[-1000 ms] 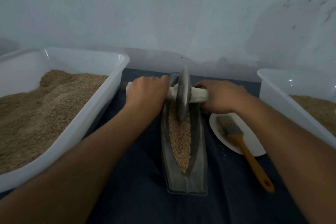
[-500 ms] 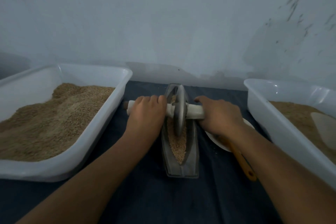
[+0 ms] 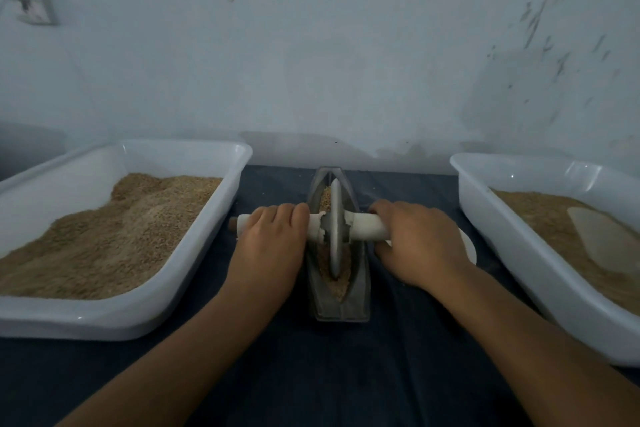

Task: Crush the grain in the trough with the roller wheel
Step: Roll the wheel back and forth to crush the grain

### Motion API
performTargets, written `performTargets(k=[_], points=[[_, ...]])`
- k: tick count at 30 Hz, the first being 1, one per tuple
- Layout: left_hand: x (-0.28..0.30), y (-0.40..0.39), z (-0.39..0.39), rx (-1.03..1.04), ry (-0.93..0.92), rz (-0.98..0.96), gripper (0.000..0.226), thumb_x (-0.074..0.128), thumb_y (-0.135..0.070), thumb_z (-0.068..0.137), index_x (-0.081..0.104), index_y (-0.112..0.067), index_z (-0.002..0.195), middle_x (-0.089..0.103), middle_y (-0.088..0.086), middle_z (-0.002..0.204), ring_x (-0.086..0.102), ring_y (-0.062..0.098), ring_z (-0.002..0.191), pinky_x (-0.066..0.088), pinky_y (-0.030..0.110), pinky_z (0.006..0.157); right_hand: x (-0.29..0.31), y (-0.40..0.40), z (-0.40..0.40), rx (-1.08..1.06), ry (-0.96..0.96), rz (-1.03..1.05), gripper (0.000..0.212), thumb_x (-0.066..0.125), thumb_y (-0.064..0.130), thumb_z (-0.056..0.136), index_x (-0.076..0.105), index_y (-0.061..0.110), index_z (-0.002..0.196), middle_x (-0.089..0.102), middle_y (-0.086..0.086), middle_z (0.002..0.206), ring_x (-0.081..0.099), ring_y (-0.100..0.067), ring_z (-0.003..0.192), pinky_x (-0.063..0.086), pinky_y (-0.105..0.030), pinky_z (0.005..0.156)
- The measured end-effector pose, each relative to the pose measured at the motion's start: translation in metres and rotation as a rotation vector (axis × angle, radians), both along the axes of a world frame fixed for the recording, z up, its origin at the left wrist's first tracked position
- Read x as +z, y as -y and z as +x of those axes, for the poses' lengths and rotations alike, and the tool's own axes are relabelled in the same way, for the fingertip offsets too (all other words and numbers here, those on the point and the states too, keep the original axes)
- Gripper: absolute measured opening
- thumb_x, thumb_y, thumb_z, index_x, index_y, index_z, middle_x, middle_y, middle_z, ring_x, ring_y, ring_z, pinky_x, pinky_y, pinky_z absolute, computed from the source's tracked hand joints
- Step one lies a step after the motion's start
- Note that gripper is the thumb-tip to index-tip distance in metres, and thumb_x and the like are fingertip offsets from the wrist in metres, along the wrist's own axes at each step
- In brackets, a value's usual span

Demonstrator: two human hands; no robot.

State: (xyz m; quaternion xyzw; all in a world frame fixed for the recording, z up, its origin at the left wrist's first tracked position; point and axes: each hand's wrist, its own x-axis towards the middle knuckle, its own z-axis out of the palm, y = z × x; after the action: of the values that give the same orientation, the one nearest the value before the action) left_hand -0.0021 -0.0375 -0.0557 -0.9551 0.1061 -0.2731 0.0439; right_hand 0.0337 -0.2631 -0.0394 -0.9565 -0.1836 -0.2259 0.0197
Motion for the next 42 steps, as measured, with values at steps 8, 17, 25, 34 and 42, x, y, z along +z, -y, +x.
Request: performTargets(k=[8,17,25,34,42], points=[[0.001,-0.001,0.040,0.061,-0.007,-0.028,0.022,0.060,-0.021,0.092,0.049,-0.020,0.111,0.061,-0.001,0.107,0.060,0.018,0.095,0.042,0.030,0.087,0.007,-0.012,0.050,-0.099,-0.101,-0.055,0.031,0.066,0.045,0.084,0.057,0.040,0.113,0.065,0.010,0.094,0.058,-0.019,0.079,0.027,-0.031,0.053],[0.012,-0.001,0.096,0.111,-0.008,0.072,0.014,0.055,-0.017,0.093,0.043,-0.020,0.098,0.062,-0.002,0.099,0.062,0.017,0.088,0.031,0.027,0.071,0.020,-0.014,0.104,-0.080,-0.312,-0.078,0.057,0.071,0.040,0.079,0.049,0.050,0.130,0.065,0.010,0.114,0.061,-0.020,0.099,0.040,-0.034,0.069],[0.014,-0.004,0.101,0.122,-0.029,0.029,0.014,0.058,-0.019,0.093,0.048,-0.019,0.103,0.064,0.000,0.100,0.063,0.018,0.087,0.036,0.028,0.070,0.033,-0.019,0.112,-0.062,-0.374,-0.122,0.063,0.070,0.040,0.079,0.048,0.051,0.136,0.064,0.012,0.121,0.061,-0.019,0.106,0.046,-0.034,0.072],[0.006,0.002,0.057,0.064,0.018,0.049,0.017,0.055,-0.019,0.093,0.045,-0.021,0.106,0.061,-0.002,0.105,0.058,0.018,0.094,0.038,0.030,0.084,0.009,-0.007,0.061,-0.083,-0.212,-0.037,0.042,0.065,0.041,0.084,0.052,0.047,0.124,0.067,0.010,0.103,0.063,-0.019,0.089,0.033,-0.031,0.059],[0.003,0.001,0.008,0.005,-0.007,-0.027,0.046,0.067,-0.025,0.086,0.044,-0.021,0.125,0.057,-0.002,0.124,0.054,0.018,0.110,0.039,0.031,0.101,0.009,-0.005,0.011,0.001,-0.083,-0.042,0.040,0.064,0.037,0.087,0.053,0.037,0.126,0.066,0.007,0.108,0.064,-0.021,0.095,0.046,-0.035,0.071]])
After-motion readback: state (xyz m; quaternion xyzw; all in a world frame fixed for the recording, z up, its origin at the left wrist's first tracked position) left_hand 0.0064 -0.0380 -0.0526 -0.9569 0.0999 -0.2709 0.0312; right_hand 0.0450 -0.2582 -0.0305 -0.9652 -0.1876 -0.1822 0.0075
